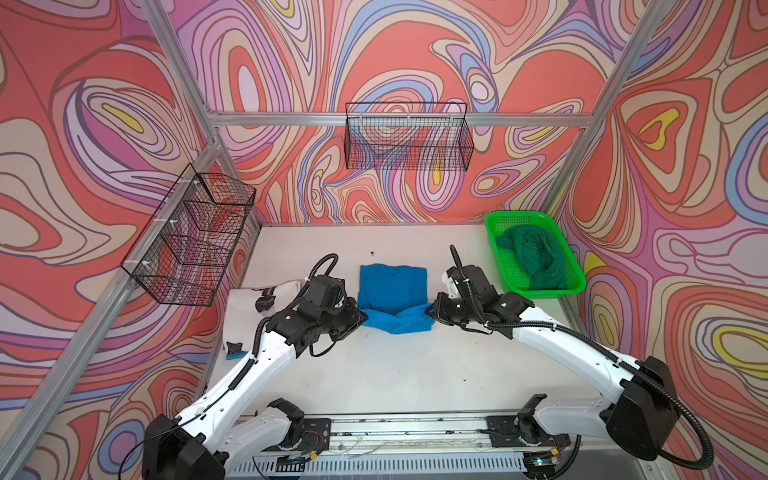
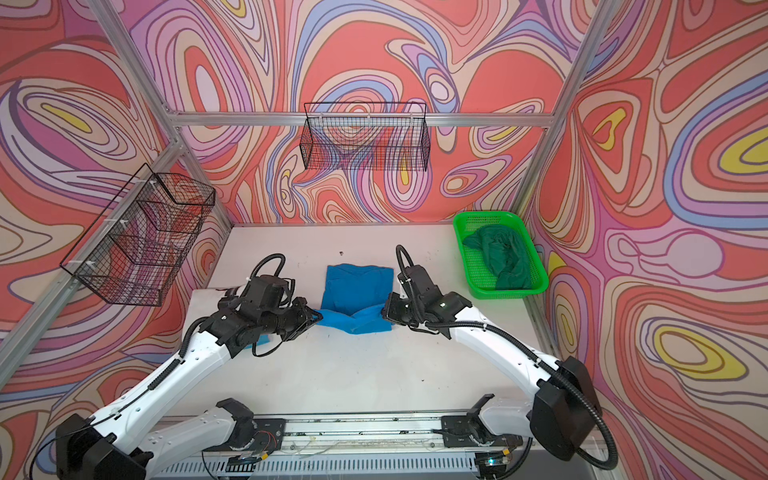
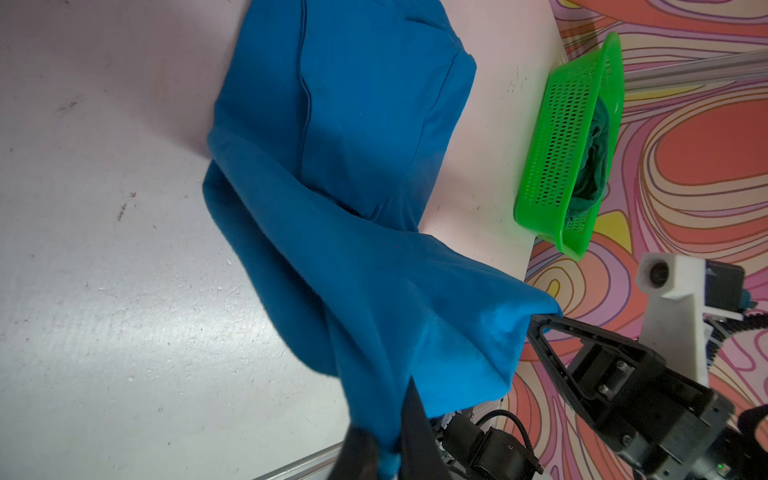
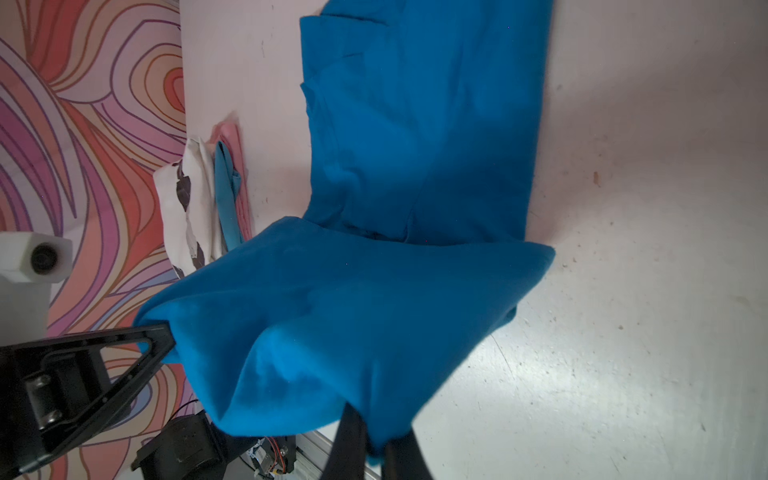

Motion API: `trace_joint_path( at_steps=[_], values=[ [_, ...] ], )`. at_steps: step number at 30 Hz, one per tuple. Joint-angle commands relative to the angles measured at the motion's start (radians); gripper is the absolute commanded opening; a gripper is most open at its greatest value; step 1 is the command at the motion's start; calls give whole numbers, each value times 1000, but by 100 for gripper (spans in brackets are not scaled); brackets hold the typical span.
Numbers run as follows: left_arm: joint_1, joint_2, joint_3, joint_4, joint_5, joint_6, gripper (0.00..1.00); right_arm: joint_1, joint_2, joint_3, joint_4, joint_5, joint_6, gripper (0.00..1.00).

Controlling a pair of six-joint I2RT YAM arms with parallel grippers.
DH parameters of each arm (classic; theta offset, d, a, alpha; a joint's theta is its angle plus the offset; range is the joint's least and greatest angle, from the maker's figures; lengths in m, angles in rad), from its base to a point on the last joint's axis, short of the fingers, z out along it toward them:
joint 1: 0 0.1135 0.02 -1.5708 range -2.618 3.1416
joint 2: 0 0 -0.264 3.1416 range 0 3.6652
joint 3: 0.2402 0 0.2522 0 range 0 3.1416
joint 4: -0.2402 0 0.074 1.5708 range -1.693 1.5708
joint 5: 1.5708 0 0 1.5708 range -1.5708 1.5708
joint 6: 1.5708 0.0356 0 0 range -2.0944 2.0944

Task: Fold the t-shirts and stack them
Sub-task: 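Lift the near edge with both grippers and fold it away from the robot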

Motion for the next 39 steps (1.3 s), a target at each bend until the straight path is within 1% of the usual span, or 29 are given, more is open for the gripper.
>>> trace_joint_path(
  at_steps=[1, 7, 11, 18, 22, 25, 31, 39],
  values=[
    [9, -13, 19, 23, -28, -25, 0, -12, 26, 35, 55, -50, -3, 0],
    [47, 11, 46, 44, -17, -30, 0, -31, 43, 63, 76, -57, 6, 0],
    [78, 66, 90, 25, 4, -6, 0, -46, 57, 70, 85, -73, 12, 0],
    [109, 143, 130, 50, 44, -10, 0, -71, 80, 26, 157, -135, 69, 0],
    [119, 198, 174, 20, 70, 3, 0, -96, 96, 0, 205, -178, 98, 0],
    [129, 235, 197, 6, 95, 5, 0, -108, 106, -6, 213, -183, 104, 0],
    [148, 297, 239, -43, 78, 31, 0, -138, 136, -41, 257, -215, 122, 0],
    [171, 387, 318, -68, 60, 64, 0, -172, 184, -42, 286, -235, 123, 0]
  ],
)
